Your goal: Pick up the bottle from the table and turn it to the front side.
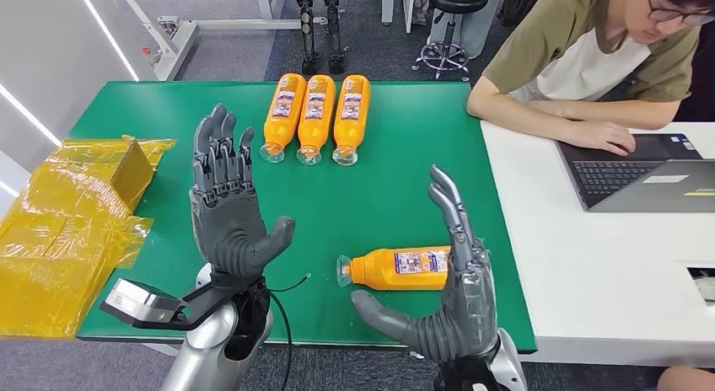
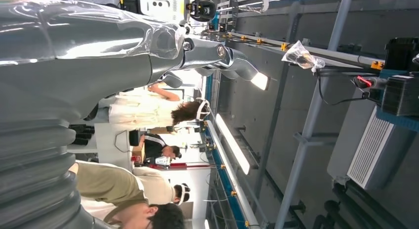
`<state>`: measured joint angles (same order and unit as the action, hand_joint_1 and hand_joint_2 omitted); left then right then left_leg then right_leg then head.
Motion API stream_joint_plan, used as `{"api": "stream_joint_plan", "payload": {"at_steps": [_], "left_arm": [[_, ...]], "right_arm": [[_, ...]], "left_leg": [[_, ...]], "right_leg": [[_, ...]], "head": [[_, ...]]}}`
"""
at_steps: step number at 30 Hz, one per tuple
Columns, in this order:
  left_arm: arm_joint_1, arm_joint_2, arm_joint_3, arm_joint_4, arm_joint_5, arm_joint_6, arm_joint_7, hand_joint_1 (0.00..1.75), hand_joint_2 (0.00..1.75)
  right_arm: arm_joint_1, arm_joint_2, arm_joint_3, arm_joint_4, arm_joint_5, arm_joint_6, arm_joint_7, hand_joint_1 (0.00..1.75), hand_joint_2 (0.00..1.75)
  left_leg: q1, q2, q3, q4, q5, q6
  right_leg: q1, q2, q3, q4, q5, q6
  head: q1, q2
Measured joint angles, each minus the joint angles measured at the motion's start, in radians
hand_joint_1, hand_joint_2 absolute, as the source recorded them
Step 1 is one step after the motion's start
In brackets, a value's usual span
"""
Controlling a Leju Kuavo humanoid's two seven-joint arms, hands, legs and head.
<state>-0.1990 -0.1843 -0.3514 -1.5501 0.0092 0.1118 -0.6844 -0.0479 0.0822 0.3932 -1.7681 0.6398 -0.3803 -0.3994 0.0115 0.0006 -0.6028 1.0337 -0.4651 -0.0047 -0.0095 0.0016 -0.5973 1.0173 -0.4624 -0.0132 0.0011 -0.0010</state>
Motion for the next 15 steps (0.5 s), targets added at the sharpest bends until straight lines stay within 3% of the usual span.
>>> {"api": "stream_joint_plan", "payload": {"at_steps": [15], "left_arm": [[0.0, 0.0, 0.001, 0.0, -0.001, -0.003, 0.0, 0.0, 1.75]], "right_arm": [[-0.005, -0.004, -0.004, 0.0, 0.04, -0.002, 0.011, 0.0, 1.75]], "left_leg": [[0.0, 0.0, 0.0, 0.0, 0.0, 0.0]], "right_leg": [[0.0, 0.0, 0.0, 0.0, 0.0, 0.0]], "head": [[0.0, 0.0]]}}
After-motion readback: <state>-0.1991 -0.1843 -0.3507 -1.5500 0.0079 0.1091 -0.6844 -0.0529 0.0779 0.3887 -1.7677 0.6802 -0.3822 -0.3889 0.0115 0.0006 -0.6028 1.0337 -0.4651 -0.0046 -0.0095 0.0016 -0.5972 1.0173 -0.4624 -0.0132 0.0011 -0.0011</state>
